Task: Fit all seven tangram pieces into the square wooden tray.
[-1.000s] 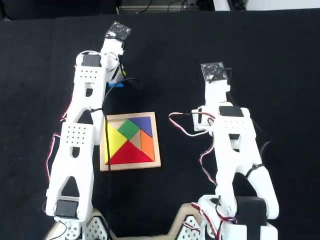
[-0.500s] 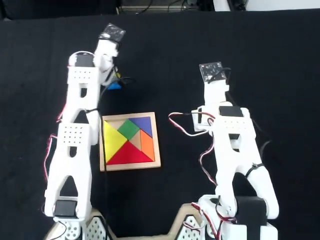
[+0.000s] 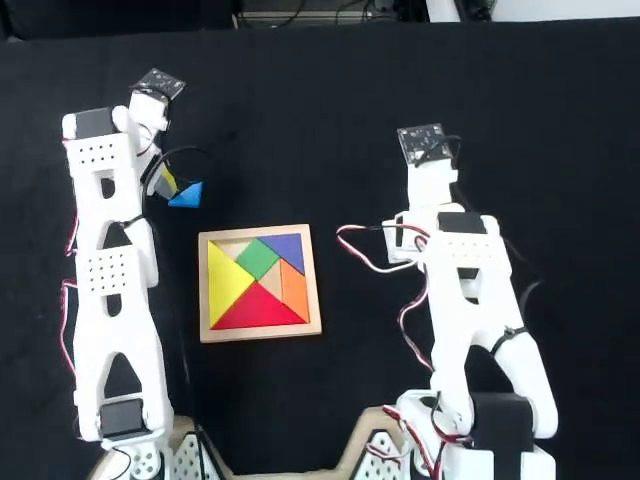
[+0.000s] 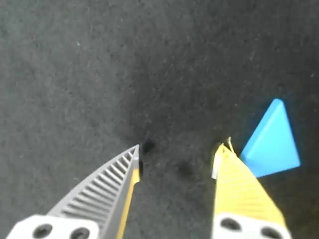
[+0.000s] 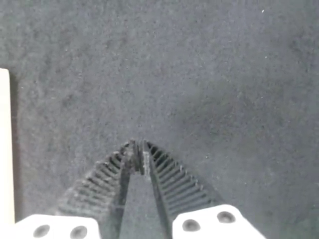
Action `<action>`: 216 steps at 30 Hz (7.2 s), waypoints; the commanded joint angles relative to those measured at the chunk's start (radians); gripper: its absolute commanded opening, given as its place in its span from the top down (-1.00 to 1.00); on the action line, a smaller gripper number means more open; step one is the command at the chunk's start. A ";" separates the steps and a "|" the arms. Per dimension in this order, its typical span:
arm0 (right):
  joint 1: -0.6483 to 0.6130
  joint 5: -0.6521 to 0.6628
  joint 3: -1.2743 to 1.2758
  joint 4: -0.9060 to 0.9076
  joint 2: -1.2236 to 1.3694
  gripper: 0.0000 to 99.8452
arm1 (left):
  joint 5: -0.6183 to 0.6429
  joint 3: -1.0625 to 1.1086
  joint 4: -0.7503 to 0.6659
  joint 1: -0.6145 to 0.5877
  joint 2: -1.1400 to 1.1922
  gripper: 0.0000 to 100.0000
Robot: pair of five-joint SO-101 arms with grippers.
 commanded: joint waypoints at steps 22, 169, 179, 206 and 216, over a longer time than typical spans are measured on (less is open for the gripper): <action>-0.014 0.009 -0.007 -0.015 -0.035 0.98 | -0.186 0.490 -0.031 0.147 -0.391 0.44; -0.006 0.011 0.004 -0.037 -0.036 0.98 | -0.640 1.741 -0.486 0.406 -1.134 0.54; -0.006 0.011 0.004 -0.037 -0.039 0.98 | -0.439 1.471 -0.324 0.456 -1.128 0.55; -0.081 0.009 -0.199 0.287 -0.042 0.98 | 0.216 1.860 -0.232 0.093 -1.755 0.55; -0.623 0.219 -0.162 0.419 -0.035 0.98 | 0.288 2.505 -0.559 -0.183 -1.946 0.55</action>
